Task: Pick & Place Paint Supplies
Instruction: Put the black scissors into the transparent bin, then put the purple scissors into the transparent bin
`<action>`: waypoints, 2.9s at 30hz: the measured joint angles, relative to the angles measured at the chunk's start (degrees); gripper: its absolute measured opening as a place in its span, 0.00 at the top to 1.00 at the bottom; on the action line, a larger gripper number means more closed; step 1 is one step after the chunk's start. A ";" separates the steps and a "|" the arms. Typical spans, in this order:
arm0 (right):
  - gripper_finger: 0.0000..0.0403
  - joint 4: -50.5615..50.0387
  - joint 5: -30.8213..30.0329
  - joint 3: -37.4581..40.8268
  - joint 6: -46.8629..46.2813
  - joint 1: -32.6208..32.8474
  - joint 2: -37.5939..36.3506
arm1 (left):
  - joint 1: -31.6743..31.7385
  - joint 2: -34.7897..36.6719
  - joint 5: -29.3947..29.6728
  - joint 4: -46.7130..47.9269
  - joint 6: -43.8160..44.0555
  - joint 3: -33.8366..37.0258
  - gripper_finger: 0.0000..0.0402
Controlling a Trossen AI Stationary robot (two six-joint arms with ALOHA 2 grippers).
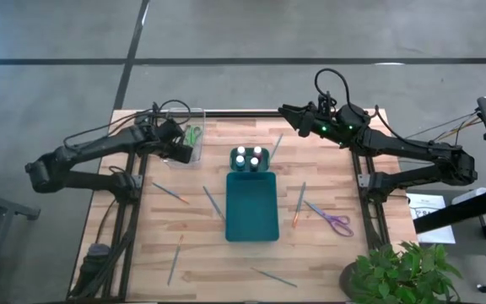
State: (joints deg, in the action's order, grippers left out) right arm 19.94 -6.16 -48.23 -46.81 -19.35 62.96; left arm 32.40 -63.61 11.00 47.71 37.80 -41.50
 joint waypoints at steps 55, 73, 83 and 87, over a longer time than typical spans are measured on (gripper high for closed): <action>0.13 -61.34 16.67 0.02 -30.60 27.55 -1.84 | -0.11 0.33 -0.71 -0.39 -15.55 -34.18 0.66; 0.13 -73.66 16.51 0.02 -39.41 44.47 13.28 | -0.20 0.33 -1.60 -1.54 -16.83 -34.12 0.65; 0.13 -69.49 12.32 0.11 -37.39 53.59 20.20 | -0.22 0.33 -2.64 -1.60 -16.83 -34.12 0.65; 0.13 -68.41 10.64 2.38 -42.74 55.79 18.80 | -0.22 0.33 -2.69 -1.63 -16.83 -34.07 0.65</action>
State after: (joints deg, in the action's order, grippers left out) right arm -48.46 4.48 -45.85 -89.55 36.44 81.76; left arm 32.18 -63.29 8.32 46.09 20.97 -75.57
